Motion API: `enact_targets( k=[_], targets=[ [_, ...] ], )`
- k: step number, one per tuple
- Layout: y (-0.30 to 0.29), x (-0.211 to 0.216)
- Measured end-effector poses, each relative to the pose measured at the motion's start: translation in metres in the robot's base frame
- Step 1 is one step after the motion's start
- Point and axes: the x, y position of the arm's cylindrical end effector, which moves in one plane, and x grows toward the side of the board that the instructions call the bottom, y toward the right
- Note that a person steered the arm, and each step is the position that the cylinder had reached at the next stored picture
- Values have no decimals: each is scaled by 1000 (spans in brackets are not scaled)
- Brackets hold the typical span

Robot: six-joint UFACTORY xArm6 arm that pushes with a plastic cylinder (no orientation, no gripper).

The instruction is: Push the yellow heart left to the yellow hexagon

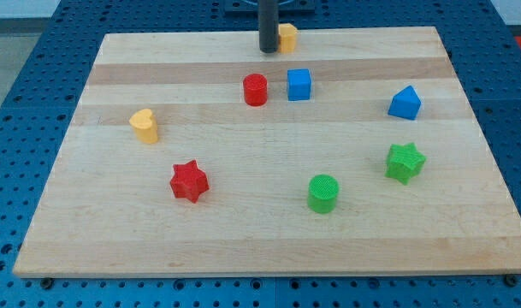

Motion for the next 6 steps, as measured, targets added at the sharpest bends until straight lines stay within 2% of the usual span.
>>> enact_targets(
  k=[1,2,3,4,5,6],
  targets=[
    [-76,28],
    [-188,29],
    [-293,52],
    [-302,96],
    [-302,174],
    [-267,210]
  ],
)
